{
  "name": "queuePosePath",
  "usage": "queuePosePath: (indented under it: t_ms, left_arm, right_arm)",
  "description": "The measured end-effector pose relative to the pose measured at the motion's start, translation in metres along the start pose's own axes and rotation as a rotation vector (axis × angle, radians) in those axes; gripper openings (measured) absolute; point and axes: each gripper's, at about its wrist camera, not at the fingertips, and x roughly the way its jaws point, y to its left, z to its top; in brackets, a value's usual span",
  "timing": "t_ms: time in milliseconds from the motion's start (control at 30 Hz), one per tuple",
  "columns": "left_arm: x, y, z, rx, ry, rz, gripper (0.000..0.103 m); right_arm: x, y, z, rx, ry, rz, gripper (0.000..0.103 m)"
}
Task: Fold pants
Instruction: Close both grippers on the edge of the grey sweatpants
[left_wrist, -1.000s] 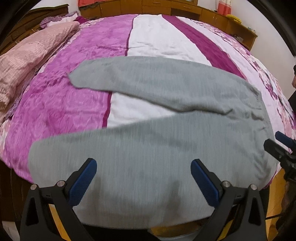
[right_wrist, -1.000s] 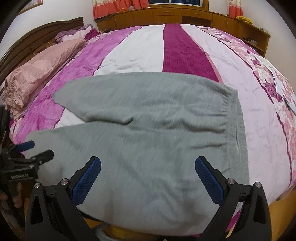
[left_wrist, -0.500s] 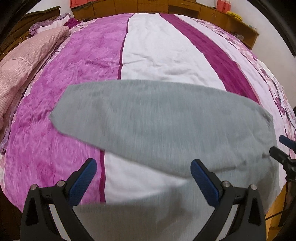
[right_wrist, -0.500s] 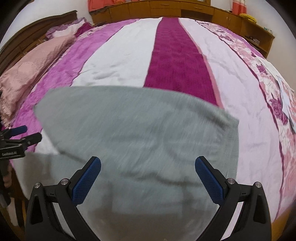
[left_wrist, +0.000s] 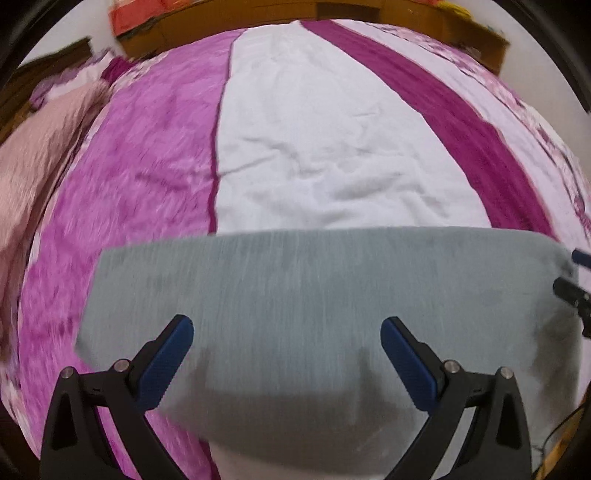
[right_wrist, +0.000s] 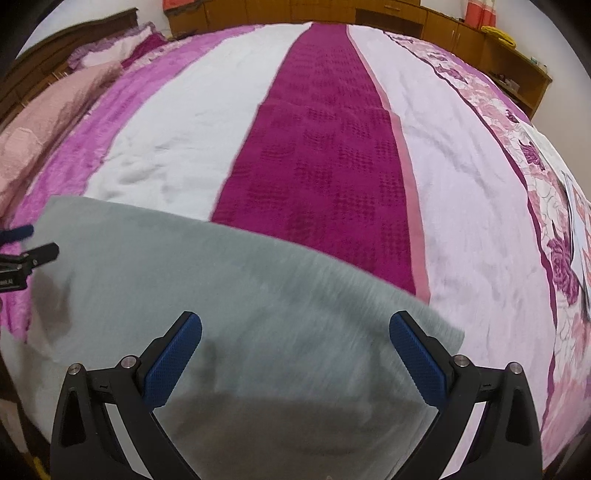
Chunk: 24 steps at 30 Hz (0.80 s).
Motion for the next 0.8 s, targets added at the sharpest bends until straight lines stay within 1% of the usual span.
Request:
queuePosePath:
  t_ms: [100,200,267,300,367,400,500,567,600,700,800]
  left_arm:
    - [0.015,-0.006,0.011,0.058,-0.002,-0.017,0.103]
    - [0.035,-0.013,0.020,0.118,0.026,-0.036,0.098]
    - [0.048,-0.015,0.021,0.146,0.051,-0.029,0.098]
    - [0.054,-0.016,0.022,0.154,0.063,-0.026,0.098]
    - [0.066,-0.015,0.022,0.155,0.080,-0.047,0.099]
    - [0.069,-0.013,0.021,0.156,0.079,-0.053,0.102]
    - [0.079,-0.010,0.020,0.197,0.069,-0.085,0.103]
    - [0.084,-0.004,0.021,0.183,0.080,-0.127,0.103]
    - [0.086,-0.001,0.022,0.179,0.093,-0.143,0.103]
    - [0.090,-0.002,0.024,0.194,0.112,-0.142,0.103]
    - [0.093,-0.004,0.029,0.217,0.126,-0.142,0.103]
  right_arm:
    - [0.014,-0.005,0.007,-0.026,0.025,-0.030,0.098]
    - [0.029,-0.009,0.014,-0.049,0.047,-0.039,0.098]
    - [0.036,-0.010,0.016,-0.055,0.058,-0.046,0.098]
    - [0.040,-0.010,0.016,-0.057,0.063,-0.043,0.098]
    - [0.047,-0.011,0.016,-0.059,0.080,-0.030,0.098]
    - [0.051,-0.012,0.016,-0.058,0.089,-0.021,0.098]
    - [0.059,-0.017,0.014,-0.060,0.101,0.016,0.099]
    - [0.062,-0.019,0.012,-0.069,0.092,0.038,0.099]
    - [0.063,-0.019,0.010,-0.075,0.074,0.046,0.099]
    - [0.064,-0.017,0.006,-0.103,0.034,0.042,0.099]
    - [0.065,-0.018,0.006,-0.110,0.020,0.059,0.100]
